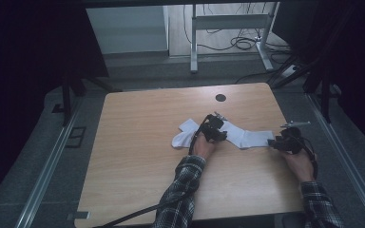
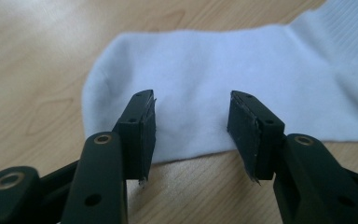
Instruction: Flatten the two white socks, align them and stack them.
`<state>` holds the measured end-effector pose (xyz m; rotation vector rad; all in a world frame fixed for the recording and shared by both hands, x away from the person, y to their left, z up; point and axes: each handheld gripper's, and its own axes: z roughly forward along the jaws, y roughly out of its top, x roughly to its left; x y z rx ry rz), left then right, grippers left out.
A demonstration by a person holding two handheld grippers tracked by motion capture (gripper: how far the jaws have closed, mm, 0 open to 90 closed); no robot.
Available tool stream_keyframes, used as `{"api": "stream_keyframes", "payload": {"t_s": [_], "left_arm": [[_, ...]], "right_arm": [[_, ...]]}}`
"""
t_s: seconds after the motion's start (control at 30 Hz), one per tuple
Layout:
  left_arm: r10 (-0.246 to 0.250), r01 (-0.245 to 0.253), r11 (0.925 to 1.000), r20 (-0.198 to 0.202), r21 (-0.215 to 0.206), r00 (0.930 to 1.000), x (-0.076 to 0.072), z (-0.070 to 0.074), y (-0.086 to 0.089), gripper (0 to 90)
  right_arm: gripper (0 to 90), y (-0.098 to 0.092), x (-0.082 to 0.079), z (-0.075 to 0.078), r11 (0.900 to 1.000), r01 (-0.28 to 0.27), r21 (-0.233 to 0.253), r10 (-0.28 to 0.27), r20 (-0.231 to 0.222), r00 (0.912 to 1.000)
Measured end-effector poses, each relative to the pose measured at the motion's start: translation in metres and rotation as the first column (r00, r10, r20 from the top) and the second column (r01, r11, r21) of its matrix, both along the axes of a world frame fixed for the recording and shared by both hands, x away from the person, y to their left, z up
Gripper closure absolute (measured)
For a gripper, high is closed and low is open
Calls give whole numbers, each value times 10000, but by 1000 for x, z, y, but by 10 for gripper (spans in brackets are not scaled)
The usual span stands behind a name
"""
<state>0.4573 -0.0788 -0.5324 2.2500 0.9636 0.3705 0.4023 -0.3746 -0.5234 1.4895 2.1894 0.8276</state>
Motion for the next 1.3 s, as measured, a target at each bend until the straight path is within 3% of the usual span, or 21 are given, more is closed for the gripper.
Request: {"api": "stream_keyframes", "payload": {"t_s": [0.17, 0.27, 0.4, 0.57, 0.7, 1.0, 1.3], "left_arm": [[51, -59, 9996, -310, -259, 9995, 0, 0, 1, 554], [-128, 113, 9993, -429, -354, 9990, -2, 1, 0, 701], [-216, 182, 9981, -581, -587, 9981, -4, 0, -1, 839], [-336, 264, 9953, -764, -928, 9965, -5, 1, 2, 861], [-308, 225, 9897, -568, -1411, 9979, -8, 12, 7, 863], [-386, 382, 9930, -17, -1118, 9993, -17, 37, 21, 863], [-288, 337, 9932, 448, -1115, 9986, -30, 64, 48, 860]], "right_arm": [[649, -1, 0, -1, 9996, -173, 215, 176, -100, 9998], [781, 1, 0, -1, 9985, -211, 506, 225, -290, 9993], [810, 6, 0, 0, 9990, -136, 430, 152, -391, 9991], [813, 8, -2, 2, 9982, -398, 455, 417, -405, 9983], [814, 9, -4, 5, 9977, -508, 456, 515, -156, 9986], [813, 14, -11, 20, 9952, -733, 653, 712, 338, 9969], [811, 25, -16, 36, 9861, -1213, 1137, 1140, 685, 9911]]}}
